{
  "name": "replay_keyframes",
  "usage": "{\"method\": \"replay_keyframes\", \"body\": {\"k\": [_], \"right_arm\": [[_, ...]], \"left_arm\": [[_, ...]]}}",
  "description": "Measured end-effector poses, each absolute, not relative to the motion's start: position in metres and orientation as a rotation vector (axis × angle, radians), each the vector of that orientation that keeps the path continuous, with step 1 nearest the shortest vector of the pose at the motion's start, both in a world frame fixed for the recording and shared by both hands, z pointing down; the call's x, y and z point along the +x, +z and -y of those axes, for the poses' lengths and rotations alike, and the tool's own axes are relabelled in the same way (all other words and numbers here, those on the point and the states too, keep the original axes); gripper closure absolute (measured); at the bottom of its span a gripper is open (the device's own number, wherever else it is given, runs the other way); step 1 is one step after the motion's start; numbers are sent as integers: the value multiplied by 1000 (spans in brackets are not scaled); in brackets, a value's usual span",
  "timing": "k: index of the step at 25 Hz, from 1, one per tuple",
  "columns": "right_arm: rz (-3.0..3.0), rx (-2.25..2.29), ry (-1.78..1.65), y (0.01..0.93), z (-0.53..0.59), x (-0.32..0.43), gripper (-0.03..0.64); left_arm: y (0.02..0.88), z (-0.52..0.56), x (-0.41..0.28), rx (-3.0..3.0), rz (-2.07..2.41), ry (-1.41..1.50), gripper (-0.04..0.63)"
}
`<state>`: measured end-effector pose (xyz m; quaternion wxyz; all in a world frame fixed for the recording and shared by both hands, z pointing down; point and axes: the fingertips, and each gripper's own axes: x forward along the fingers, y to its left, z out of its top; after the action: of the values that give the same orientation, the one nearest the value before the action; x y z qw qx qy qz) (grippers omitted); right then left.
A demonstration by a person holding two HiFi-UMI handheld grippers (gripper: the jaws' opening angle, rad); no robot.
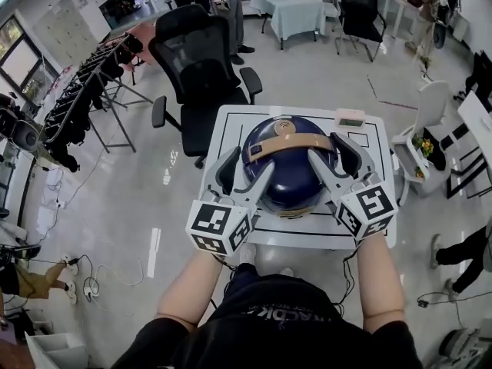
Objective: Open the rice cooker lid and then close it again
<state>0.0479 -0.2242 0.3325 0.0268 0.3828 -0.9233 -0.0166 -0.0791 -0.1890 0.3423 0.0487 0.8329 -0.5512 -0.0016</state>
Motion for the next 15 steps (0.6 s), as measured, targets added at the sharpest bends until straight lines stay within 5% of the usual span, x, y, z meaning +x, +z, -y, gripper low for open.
{"method": "replay_keyframes", "body": {"k": [4, 9, 15], "right_arm": [[2854, 1188, -5, 339, 236, 36, 400], [2811, 1168, -9, 353, 246, 17, 399], [2713, 1129, -101, 370, 253, -2, 400]], "left_arm": [[344, 202, -89, 2554, 1645, -3, 343], [352, 220, -110, 2526, 1638, -2, 594], [372, 241, -123, 2507, 1558, 35, 594]]}}
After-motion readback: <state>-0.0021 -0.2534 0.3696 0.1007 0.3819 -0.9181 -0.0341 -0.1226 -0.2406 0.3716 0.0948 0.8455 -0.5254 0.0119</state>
